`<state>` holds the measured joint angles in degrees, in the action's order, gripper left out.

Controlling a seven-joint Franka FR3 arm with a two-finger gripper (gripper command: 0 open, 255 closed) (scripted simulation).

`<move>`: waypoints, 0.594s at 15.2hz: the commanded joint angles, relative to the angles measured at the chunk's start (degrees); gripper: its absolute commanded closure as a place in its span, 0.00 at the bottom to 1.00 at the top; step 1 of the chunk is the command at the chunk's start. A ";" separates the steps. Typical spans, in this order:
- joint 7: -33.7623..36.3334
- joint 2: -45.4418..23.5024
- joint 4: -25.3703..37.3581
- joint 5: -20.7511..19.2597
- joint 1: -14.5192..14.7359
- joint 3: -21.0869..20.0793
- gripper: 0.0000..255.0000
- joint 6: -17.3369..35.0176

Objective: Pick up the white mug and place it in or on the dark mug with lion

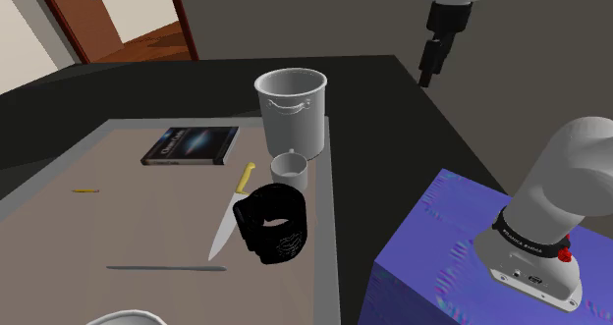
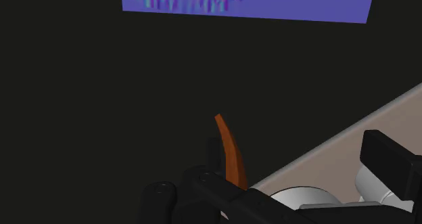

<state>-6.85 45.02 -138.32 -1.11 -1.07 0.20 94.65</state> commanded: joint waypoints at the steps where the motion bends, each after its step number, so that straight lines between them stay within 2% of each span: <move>1: 0.00 0.00 0.00 0.00 0.00 0.00 0.00 0.00; 9: 6.65 -10.06 -0.15 3.82 3.41 -7.35 0.00 10.62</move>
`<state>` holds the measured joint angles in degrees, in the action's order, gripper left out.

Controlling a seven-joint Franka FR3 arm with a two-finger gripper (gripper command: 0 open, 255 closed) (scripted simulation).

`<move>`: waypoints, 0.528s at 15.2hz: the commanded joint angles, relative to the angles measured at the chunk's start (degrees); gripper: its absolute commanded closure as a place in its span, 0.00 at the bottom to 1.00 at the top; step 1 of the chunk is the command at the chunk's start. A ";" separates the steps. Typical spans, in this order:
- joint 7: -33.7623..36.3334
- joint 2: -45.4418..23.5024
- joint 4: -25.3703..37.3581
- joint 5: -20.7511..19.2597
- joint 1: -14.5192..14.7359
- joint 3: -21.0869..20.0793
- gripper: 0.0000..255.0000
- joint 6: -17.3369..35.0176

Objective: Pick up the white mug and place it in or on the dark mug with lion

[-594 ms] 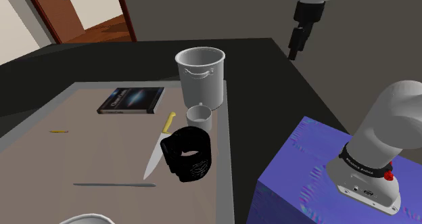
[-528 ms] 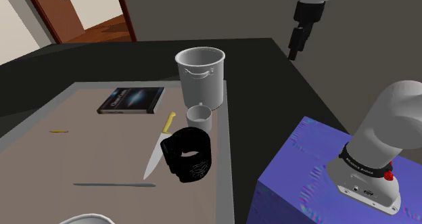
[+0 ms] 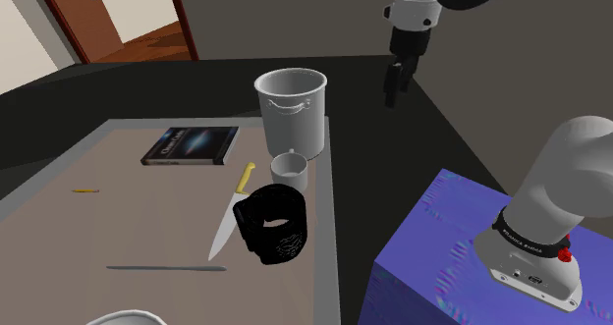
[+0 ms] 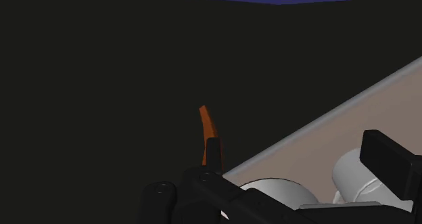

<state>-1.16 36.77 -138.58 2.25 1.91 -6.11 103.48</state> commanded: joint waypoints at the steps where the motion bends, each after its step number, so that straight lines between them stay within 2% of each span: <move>1: 1.79 -3.33 0.42 0.76 0.77 -1.95 0.00 3.06; 8: 7.86 -15.18 4.41 1.22 2.64 -8.19 0.00 11.31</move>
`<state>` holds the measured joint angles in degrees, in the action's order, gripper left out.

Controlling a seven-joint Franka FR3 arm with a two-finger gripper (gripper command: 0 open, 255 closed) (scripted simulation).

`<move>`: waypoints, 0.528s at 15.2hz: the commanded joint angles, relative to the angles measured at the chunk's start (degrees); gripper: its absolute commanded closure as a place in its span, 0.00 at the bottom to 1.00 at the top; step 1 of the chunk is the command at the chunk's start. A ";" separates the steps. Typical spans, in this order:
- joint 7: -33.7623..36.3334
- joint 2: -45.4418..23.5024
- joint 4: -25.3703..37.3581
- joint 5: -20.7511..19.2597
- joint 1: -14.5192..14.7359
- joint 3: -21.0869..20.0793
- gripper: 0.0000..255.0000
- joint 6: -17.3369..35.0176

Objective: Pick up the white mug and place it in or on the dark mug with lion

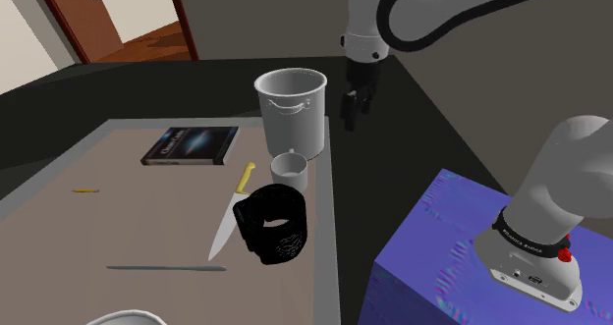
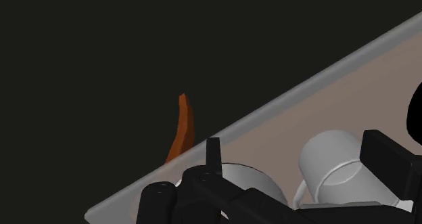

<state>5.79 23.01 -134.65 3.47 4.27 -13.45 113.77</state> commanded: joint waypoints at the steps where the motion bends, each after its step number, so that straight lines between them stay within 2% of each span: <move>1: 1.85 -3.27 1.31 -0.23 0.48 -1.71 0.00 2.06; 8: 9.27 -17.08 9.04 -4.18 1.86 -7.11 0.00 7.89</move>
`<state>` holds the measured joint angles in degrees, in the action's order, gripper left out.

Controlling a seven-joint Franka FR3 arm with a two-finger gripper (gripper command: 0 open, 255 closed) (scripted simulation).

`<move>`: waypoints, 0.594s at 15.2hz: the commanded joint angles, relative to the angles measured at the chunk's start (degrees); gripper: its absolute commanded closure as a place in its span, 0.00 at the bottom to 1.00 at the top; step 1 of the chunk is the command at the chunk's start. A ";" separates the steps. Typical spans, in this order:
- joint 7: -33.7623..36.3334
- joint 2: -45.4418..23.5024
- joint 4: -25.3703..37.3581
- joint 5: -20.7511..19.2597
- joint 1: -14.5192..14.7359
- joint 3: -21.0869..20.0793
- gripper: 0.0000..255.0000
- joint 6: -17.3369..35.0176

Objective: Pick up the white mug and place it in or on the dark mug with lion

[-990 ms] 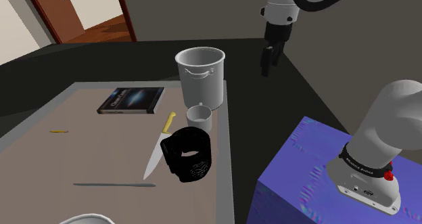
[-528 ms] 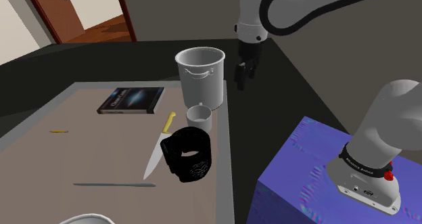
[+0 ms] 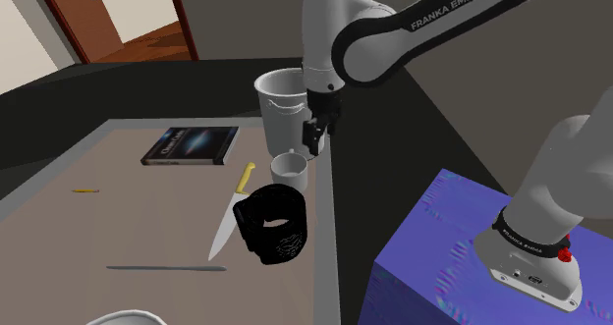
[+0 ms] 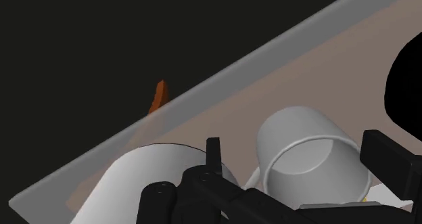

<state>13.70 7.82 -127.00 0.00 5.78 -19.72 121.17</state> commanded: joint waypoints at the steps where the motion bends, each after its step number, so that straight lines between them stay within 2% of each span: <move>1: 2.53 -3.99 2.76 -1.62 0.64 -1.45 0.00 1.08; 9: 11.71 -21.36 16.28 -10.55 5.05 -3.90 0.00 3.10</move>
<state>24.60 -11.48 -112.47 -9.46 10.28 -23.58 124.19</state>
